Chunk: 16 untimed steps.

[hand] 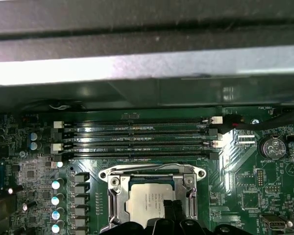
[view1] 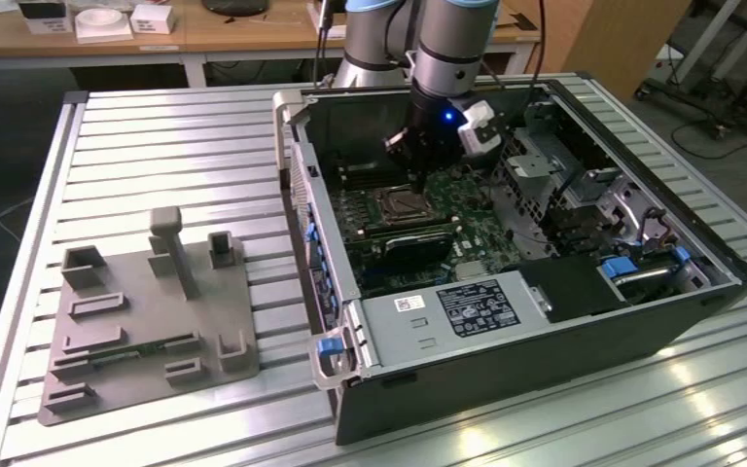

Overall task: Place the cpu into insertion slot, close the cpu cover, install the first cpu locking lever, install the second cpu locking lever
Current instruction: 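Install the second cpu locking lever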

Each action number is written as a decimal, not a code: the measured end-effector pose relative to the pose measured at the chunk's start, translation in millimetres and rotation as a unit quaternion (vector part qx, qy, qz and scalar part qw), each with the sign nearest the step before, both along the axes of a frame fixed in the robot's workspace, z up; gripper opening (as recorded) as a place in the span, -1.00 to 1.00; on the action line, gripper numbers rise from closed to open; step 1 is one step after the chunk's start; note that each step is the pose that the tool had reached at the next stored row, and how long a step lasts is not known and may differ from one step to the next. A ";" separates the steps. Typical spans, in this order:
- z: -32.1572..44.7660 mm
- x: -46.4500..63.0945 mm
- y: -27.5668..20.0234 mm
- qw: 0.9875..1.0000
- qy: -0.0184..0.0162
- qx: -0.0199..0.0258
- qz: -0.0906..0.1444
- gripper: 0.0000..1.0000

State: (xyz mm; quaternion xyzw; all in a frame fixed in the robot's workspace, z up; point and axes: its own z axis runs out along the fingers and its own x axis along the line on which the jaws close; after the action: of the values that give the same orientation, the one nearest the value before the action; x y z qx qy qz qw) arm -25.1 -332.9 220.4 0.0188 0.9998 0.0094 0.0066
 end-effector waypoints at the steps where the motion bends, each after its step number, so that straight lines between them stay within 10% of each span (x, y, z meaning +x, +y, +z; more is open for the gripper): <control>1: 0.0 0.0 0.0 1.000 0.000 0.000 0.000 -0.80; 16: 11.1 0.1 -10.2 1.000 0.000 0.000 0.000 -0.80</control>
State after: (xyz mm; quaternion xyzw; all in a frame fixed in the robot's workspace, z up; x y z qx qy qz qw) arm -25.0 -343.1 231.5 0.0187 0.9998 0.0095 0.0066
